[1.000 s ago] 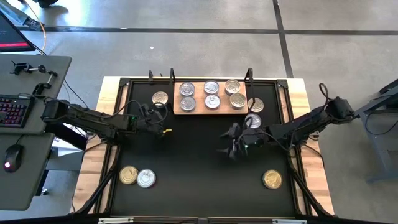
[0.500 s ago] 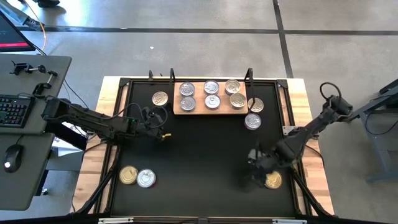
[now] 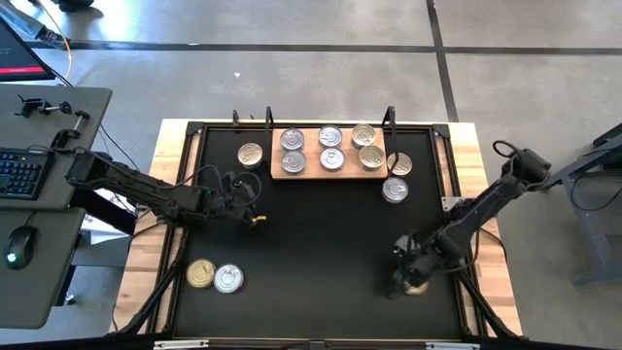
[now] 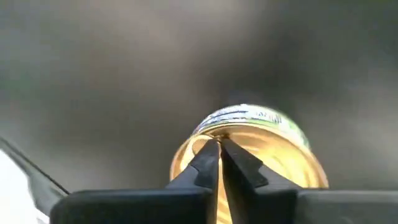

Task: Stack canned seafood by type on shelf
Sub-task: Stack the green tuna can on top of the green tuna can

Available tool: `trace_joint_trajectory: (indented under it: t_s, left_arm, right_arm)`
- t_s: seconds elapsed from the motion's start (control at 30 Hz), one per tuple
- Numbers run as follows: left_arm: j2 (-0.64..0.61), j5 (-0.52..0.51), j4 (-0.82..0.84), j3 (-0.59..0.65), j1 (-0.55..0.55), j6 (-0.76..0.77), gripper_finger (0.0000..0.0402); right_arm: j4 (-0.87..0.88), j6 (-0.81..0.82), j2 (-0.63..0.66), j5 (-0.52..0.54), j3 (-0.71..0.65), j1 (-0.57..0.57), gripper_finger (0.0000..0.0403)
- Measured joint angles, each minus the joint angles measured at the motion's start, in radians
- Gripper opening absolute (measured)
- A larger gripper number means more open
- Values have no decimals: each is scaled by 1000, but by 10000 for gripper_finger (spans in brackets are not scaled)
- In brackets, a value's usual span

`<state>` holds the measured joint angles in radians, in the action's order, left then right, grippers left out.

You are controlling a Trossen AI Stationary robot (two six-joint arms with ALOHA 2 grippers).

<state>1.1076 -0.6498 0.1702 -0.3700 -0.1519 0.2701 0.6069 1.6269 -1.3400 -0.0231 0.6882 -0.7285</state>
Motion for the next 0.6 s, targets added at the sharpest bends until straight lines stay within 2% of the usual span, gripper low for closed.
trace_joint_trajectory:
  t_s: [0.17, 0.23, 0.3, 0.37, 0.5, 0.6]
  left_arm:
    - [0, 1, -57, 0, -51, 4, 200]
    - [0, 1, -91, 0, -72, -17, 200]
    - [0, 2, -125, 0, -90, -41, 200]
    - [0, 2, -151, -1, -105, -59, 200]
    - [0, 3, -163, -1, -126, -63, 200]
    - [0, 3, -162, -1, -132, -50, 200]
  right_arm:
    - [-170, -205, -2, 273, -2, 109, 24]
    - [-290, -331, -2, 431, -2, 152, 24]
    - [-408, -487, 5, 509, -2, 185, 23]
    - [-439, -599, 22, 434, 9, 214, 23]
    - [-285, -604, 36, 144, 68, 209, 23]
    - [-161, -607, 25, 48, 106, 154, 23]
